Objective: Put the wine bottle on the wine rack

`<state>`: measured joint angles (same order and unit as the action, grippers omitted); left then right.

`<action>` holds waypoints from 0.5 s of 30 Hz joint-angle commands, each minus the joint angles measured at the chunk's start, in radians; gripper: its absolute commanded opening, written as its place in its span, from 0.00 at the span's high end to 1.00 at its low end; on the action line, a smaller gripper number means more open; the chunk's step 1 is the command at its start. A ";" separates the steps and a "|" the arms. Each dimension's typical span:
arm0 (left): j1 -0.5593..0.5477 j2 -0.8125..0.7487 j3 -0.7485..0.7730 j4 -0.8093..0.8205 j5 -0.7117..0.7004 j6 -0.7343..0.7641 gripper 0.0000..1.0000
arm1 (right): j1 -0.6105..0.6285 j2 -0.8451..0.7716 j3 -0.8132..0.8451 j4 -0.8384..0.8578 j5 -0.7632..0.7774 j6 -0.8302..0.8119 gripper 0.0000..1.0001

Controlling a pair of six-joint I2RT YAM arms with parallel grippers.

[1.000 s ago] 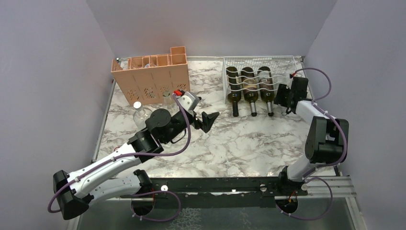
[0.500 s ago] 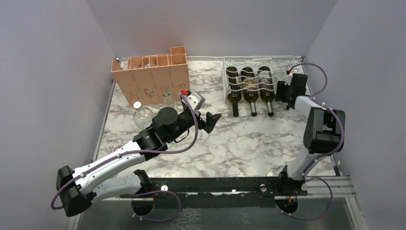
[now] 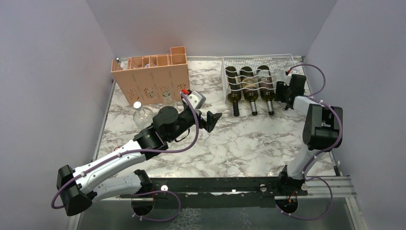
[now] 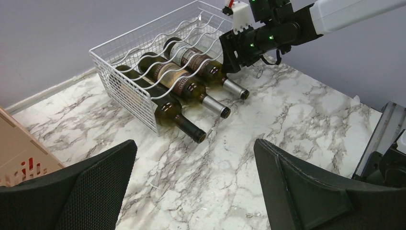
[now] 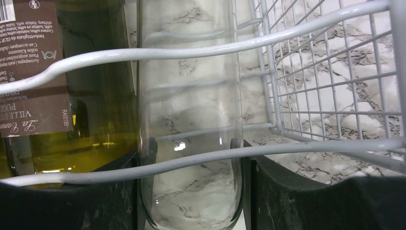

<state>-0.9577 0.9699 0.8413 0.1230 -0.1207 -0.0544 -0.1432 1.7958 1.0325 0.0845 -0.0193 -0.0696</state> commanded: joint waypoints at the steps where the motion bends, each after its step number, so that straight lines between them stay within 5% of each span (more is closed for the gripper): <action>1: -0.003 0.003 0.039 -0.007 -0.018 0.009 0.01 | 0.002 0.021 0.039 0.167 0.027 -0.006 0.63; 15: -0.003 -0.007 0.041 -0.021 -0.028 0.010 0.01 | 0.002 -0.002 -0.009 0.262 0.063 0.000 0.24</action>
<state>-0.9577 0.9703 0.8433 0.1047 -0.1253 -0.0509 -0.1459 1.8217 1.0309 0.2096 0.0128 -0.0864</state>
